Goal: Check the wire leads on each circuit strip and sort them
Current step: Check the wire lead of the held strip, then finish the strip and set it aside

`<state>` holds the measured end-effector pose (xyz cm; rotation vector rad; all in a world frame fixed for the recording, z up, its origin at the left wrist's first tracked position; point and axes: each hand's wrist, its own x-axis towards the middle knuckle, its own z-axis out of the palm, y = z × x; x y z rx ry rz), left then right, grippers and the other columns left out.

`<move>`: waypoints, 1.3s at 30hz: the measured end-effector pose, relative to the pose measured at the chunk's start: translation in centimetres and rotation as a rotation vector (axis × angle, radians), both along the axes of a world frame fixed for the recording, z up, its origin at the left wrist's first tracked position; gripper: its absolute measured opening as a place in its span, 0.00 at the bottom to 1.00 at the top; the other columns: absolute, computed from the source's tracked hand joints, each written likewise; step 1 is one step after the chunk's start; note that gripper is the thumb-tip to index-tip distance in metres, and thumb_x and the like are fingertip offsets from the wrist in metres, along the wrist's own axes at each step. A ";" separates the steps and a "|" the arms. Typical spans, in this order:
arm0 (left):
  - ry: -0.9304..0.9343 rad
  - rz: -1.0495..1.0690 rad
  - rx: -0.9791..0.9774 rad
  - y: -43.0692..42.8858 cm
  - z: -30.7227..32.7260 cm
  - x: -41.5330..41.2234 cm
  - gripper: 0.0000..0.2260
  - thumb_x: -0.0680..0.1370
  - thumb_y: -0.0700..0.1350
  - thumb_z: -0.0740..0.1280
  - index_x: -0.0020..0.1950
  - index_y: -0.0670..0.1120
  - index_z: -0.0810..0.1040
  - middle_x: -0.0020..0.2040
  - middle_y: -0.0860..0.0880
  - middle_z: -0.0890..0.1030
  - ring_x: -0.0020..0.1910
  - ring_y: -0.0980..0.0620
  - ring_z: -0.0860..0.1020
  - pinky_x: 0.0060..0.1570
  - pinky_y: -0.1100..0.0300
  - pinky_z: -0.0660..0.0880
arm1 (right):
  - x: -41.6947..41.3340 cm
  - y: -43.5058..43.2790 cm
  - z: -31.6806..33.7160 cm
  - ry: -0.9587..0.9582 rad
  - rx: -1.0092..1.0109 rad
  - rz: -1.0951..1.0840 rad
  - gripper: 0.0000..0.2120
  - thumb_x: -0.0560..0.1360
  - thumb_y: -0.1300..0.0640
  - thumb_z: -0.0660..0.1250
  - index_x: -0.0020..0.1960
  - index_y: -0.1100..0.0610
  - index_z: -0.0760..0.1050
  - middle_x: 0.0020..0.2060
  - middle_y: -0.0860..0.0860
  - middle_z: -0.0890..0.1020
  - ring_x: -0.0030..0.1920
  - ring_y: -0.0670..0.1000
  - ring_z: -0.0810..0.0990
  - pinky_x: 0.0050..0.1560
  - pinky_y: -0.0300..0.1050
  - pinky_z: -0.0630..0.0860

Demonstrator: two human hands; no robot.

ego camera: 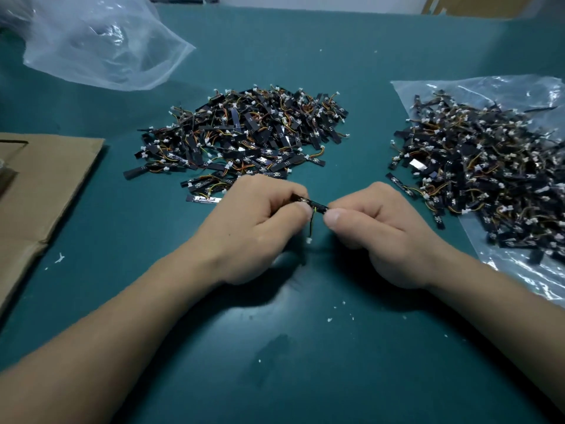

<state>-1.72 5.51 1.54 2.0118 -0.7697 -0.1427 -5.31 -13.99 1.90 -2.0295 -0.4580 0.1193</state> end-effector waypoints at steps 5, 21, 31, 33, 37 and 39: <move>-0.030 0.136 -0.010 -0.4 -0.1 0.0 0.16 0.78 0.46 0.61 0.32 0.42 0.69 0.27 0.46 0.68 0.29 0.52 0.66 0.33 0.50 0.67 | 0.7 0.3 -0.3 -0.019 0.080 -0.116 0.19 0.79 0.61 0.57 0.29 0.61 0.62 0.26 0.48 0.63 0.29 0.45 0.61 0.31 0.41 0.59; -0.174 0.524 0.183 2.4 -1.0 0.5 0.04 0.74 0.51 0.65 0.48 0.56 0.77 0.34 0.55 0.76 0.33 0.55 0.75 0.35 0.55 0.73 | -0.2 -0.1 -1.7 -0.113 0.283 -0.512 0.10 0.83 0.57 0.63 0.55 0.50 0.83 0.28 0.48 0.77 0.26 0.42 0.70 0.29 0.32 0.67; -0.248 0.515 0.408 1.9 -1.2 -0.4 0.07 0.76 0.54 0.67 0.53 0.62 0.76 0.37 0.60 0.73 0.39 0.53 0.73 0.35 0.56 0.70 | -1.0 0.7 -1.5 -0.129 -0.093 -0.329 0.06 0.80 0.51 0.67 0.48 0.46 0.83 0.31 0.38 0.80 0.29 0.51 0.76 0.33 0.47 0.74; -0.249 0.532 0.425 1.8 -1.1 -0.4 0.07 0.76 0.56 0.65 0.53 0.62 0.77 0.36 0.61 0.72 0.39 0.53 0.73 0.35 0.56 0.69 | -1.0 0.6 -1.5 -0.125 -0.105 -0.327 0.06 0.79 0.51 0.66 0.48 0.46 0.83 0.31 0.39 0.80 0.29 0.51 0.77 0.33 0.49 0.74; -0.260 0.536 0.429 1.6 -1.2 -0.4 0.01 0.77 0.54 0.67 0.48 0.61 0.78 0.37 0.61 0.72 0.40 0.53 0.72 0.35 0.55 0.72 | -1.1 0.6 -1.7 -0.128 -0.142 -0.316 0.07 0.79 0.49 0.66 0.48 0.46 0.83 0.30 0.46 0.80 0.30 0.53 0.77 0.34 0.51 0.73; -0.269 0.498 0.407 1.7 -1.3 -0.2 0.01 0.78 0.53 0.67 0.47 0.59 0.78 0.39 0.59 0.72 0.41 0.52 0.73 0.37 0.52 0.75 | -1.1 0.6 -1.8 -0.124 -0.135 -0.322 0.06 0.78 0.49 0.67 0.49 0.46 0.83 0.30 0.48 0.80 0.30 0.53 0.77 0.35 0.50 0.73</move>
